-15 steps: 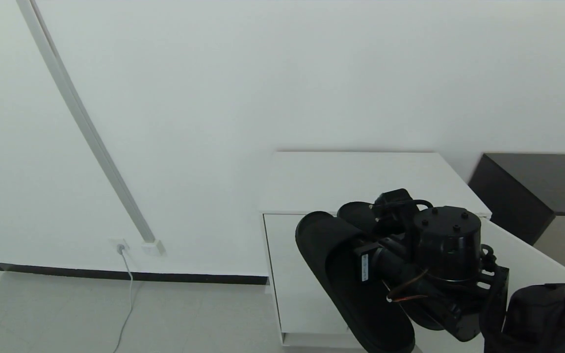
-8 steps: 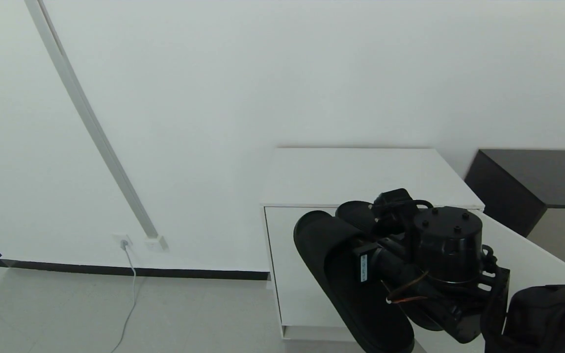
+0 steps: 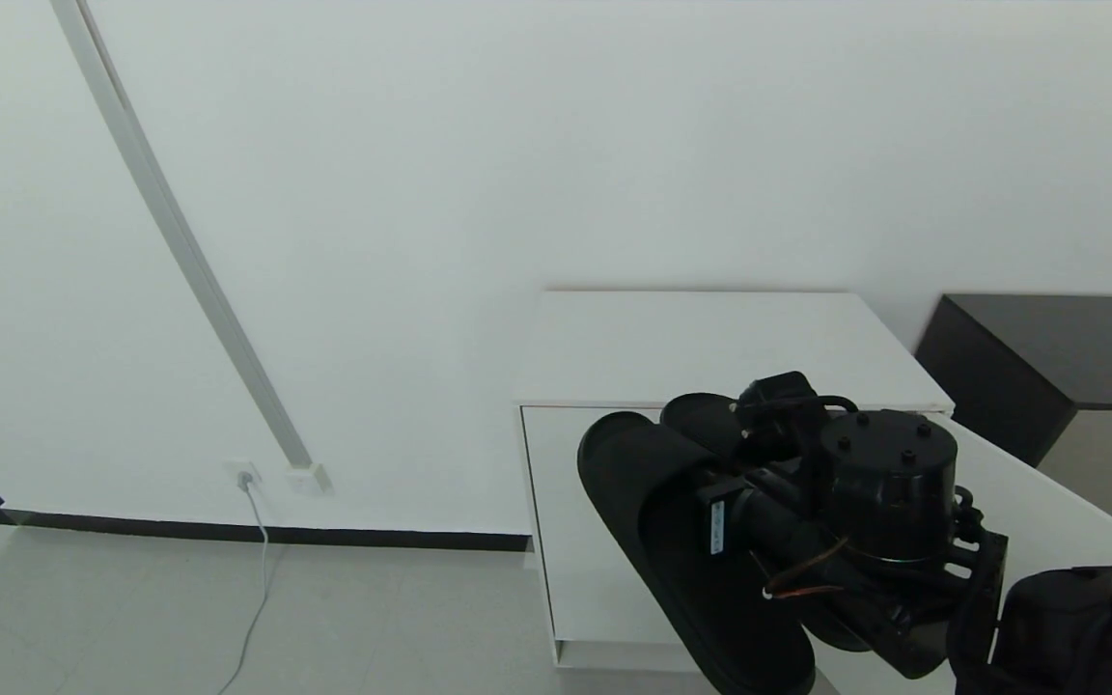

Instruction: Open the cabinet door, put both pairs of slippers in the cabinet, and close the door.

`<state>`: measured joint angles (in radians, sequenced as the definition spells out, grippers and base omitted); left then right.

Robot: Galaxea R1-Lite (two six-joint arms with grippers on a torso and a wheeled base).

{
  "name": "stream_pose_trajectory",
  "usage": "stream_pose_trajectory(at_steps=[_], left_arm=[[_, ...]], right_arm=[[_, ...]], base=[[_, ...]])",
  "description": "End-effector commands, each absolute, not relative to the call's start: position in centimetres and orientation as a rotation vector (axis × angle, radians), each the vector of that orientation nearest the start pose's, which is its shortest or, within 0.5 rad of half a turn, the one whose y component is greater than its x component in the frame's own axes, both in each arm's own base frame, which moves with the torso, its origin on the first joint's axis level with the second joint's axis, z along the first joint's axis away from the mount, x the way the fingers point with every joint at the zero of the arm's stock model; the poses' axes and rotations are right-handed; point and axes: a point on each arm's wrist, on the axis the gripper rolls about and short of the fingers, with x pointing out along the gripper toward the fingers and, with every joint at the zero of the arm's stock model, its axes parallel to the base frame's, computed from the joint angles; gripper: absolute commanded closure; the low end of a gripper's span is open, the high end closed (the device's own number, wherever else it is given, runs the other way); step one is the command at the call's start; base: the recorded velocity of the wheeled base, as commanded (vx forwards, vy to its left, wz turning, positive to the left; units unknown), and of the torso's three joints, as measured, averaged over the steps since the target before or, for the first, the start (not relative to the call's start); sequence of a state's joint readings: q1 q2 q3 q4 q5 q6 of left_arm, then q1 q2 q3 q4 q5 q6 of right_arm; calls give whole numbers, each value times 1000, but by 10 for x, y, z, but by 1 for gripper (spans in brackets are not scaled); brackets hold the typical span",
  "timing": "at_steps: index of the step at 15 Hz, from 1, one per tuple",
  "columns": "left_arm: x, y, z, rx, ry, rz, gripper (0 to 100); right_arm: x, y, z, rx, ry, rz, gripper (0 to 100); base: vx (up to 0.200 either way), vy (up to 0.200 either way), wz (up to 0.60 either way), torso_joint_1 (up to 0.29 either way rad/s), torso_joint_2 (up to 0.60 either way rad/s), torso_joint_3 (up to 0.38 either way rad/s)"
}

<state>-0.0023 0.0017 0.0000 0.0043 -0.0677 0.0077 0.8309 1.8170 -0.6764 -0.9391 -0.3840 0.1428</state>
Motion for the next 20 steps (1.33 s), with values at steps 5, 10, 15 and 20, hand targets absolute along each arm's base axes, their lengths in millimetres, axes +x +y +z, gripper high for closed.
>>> stream_pose_trajectory(at_steps=[5, 10, 15, 20], left_arm=[[-23, -1, 75, 7, 6, -71, 100], [-23, -1, 75, 7, 6, -71, 100], [-23, -1, 75, 8, 4, -69, 100], [-23, -1, 75, 8, 4, -69, 100]], right_arm=[[219, 227, 139, 15, 210, 427, 100], [220, 227, 137, 12, 215, 425, 100], [221, 227, 136, 11, 216, 422, 100], [221, 227, 135, 12, 217, 422, 100]], base=[[0, -200, 0, 2, 0, 4], [0, -200, 0, 5, 3, 0], [0, -200, 0, 4, 2, 1], [0, 0, 0, 0, 0, 0]])
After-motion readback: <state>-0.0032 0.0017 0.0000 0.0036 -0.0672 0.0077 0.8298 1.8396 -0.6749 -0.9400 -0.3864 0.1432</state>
